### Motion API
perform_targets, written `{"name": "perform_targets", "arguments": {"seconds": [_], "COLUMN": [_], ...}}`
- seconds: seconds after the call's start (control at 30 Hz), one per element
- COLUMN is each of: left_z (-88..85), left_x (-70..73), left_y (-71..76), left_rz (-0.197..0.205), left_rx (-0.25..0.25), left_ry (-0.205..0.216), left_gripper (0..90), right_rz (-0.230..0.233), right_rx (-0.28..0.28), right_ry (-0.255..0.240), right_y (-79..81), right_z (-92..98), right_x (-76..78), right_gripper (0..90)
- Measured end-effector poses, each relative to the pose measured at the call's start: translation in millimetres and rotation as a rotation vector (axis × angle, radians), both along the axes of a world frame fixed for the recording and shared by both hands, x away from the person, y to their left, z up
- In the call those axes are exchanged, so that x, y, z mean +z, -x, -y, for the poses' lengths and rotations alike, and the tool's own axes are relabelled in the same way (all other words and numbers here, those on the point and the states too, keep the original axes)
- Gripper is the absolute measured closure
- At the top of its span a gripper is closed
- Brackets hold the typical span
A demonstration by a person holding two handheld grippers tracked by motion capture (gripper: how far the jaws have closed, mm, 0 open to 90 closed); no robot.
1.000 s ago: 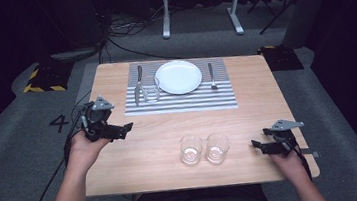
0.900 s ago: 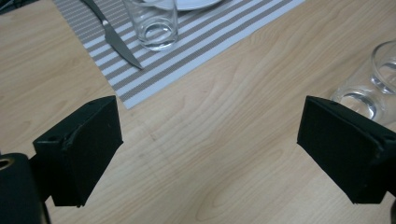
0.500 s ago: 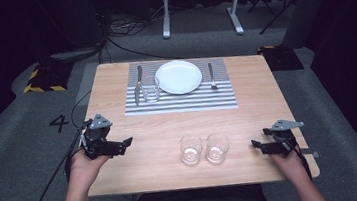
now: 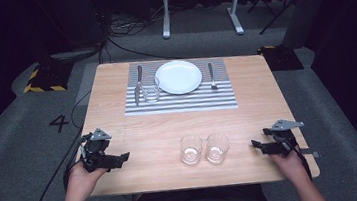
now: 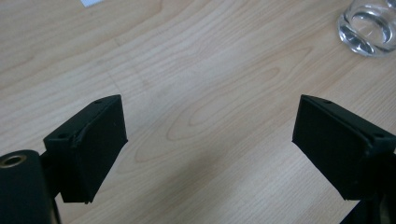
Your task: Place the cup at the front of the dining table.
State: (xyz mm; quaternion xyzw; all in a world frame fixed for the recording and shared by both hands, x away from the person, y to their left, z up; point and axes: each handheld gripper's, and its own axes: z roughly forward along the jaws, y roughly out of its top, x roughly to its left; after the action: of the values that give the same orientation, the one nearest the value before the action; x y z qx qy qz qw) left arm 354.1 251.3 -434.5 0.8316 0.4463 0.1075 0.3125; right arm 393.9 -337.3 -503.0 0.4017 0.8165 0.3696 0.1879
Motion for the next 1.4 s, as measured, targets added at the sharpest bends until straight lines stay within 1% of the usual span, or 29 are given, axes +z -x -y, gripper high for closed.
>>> {"name": "perform_targets", "arguments": {"seconds": [0.03, 0.07, 0.1, 0.17, 0.23, 0.27, 0.3, 0.37, 0.43, 0.47, 0.5, 0.57, 0.6, 0.7, 0.77, 0.83, 0.9, 0.97, 1.0, 1.03, 1.07, 1.1, 1.13, 1.17, 1.2, 1.23, 1.3, 1.33, 1.4], "left_z": [-0.8, 0.0, 1.4, 0.9, 1.7, 1.8, 3.0, 3.7, 5.6, 6.0, 7.6, 8.6, 10.4, 11.4, 12.6, 13.5, 13.2, 13.0, 13.1, 12.9, 12.4, 12.0, 12.8, 11.6, 11.1, 10.3, 10.4, 10.0, 10.5], "left_x": [-1.8, -4.5, -7.7, -11.0, -14.0, -15.0, -16.7, -19.1, -23.3, -24.9, -27.2, -30.1, -33.1, -39.6, -44.2, -47.1, -47.2, -48.6, -49.4, -52.0, -54.1, -56.8, -60.8, -63.1, -67.0, -70.0, -71.6, -71.7, -72.9], "left_y": [0.2, 1.1, 2.0, 1.5, 2.0, 2.5, 3.4, 4.1, 4.4, 4.1, 4.3, 4.8, 5.3, 5.6, 6.5, 8.3, 9.1, 9.7, 11.0, 11.3, 12.0, 12.6, 14.8, 15.5, 17.4, 19.0, 21.0, 21.3, 23.0], "left_rz": [-0.017, -0.033, -0.037, -0.058, -0.072, -0.070, -0.081, -0.084, -0.097, -0.111, -0.113, -0.102, -0.114, -0.121, -0.136, -0.114, -0.111, -0.090, -0.078, -0.058, -0.050, -0.030, -0.022, 0.027, 0.063, 0.097, 0.108, 0.115, 0.112], "left_rx": [-0.014, -0.009, 0.010, 0.013, 0.027, 0.031, 0.037, 0.035, 0.030, 0.020, 0.030, 0.040, 0.046, 0.040, 0.031, 0.028, 0.021, 0.010, 0.016, 0.001, -0.020, -0.035, -0.043, -0.057, -0.067, -0.075, -0.065, -0.066, -0.058], "left_ry": [-0.007, 0.002, 0.011, -0.019, -0.032, -0.038, -0.023, -0.035, -0.046, -0.055, -0.056, -0.089, -0.063, -0.116, -0.142, -0.154, -0.158, -0.162, -0.164, -0.150, -0.137, -0.136, -0.097, -0.088, -0.051, -0.032, -0.018, -0.022, -0.005], "left_gripper": [10.1, 10.1, 10.2, 11.8, 14.4, 14.4, 14.4, 14.4, 14.5, 14.6, 14.8, 14.9, 15.0, 15.0, 15.0, 14.5, 14.6, 14.4, 13.1, 11.2, 7.7, 4.2, 0.0, 0.0, 0.0, 0.0, 0.0, 0.0, 0.0], "right_rz": [0.000, 0.000, 0.000, 0.000, 0.000, 0.000, 0.000, 0.000, 0.001, 0.001, 0.000, 0.001, 0.002, 0.002, 0.002, 0.002, 0.001, 0.002, 0.002, 0.002, 0.001, 0.003, 0.002, 0.003, 0.003, 0.003, 0.002, 0.002, 0.002], "right_rx": [0.000, 0.000, 0.000, 0.000, 0.000, 0.000, 0.000, 0.000, 0.000, 0.000, -0.001, -0.001, -0.001, -0.001, -0.002, -0.002, -0.002, -0.002, -0.002, -0.003, -0.002, -0.003, -0.001, -0.001, -0.001, 0.000, -0.001, -0.001, -0.002], "right_ry": [0.000, 0.000, 0.000, 0.000, 0.000, 0.000, 0.000, 0.000, 0.000, 0.000, 0.000, 0.001, 0.001, 0.001, 0.001, 0.001, 0.001, 0.001, 0.001, 0.001, 0.001, 0.002, 0.001, 0.002, 0.002, 0.002, 0.001, 0.001, 0.001], "right_y": [0.0, 0.0, 0.0, -0.1, -0.1, -0.1, -0.1, -0.1, -0.1, -0.1, 0.0, 0.1, 0.1, 0.2, 0.2, 0.3, 0.3, 0.2, 0.3, 0.4, 0.5, 0.5, 0.4, 0.4, 0.4, 0.4, 0.2, 0.2, 0.3], "right_z": [0.0, 0.0, 0.0, 0.0, 0.0, 0.0, 0.0, 0.0, 0.0, 0.0, -0.1, -0.1, -0.1, -0.2, -0.2, -0.3, -0.3, -0.2, -0.3, -0.4, -0.3, -0.4, -0.3, -0.3, -0.3, -0.3, -0.2, -0.1, -0.2], "right_x": [0.0, 0.0, 0.0, 0.0, 0.0, 0.0, 0.0, 0.0, 0.0, 0.0, 0.0, 0.0, 0.0, 0.0, 0.0, 0.0, 0.0, 0.0, 0.0, 0.0, 0.1, 0.0, 0.1, 0.1, 0.0, 0.1, 0.0, 0.0, 0.0], "right_gripper": [24.8, 24.8, 24.8, 24.8, 24.8, 24.7, 24.7, 24.7, 24.7, 24.7, 24.7, 24.7, 24.7, 24.7, 24.7, 24.7, 24.7, 24.7, 24.7, 24.7, 24.7, 24.7, 24.7, 24.7, 24.7, 24.7, 24.6, 24.6, 24.6]}}
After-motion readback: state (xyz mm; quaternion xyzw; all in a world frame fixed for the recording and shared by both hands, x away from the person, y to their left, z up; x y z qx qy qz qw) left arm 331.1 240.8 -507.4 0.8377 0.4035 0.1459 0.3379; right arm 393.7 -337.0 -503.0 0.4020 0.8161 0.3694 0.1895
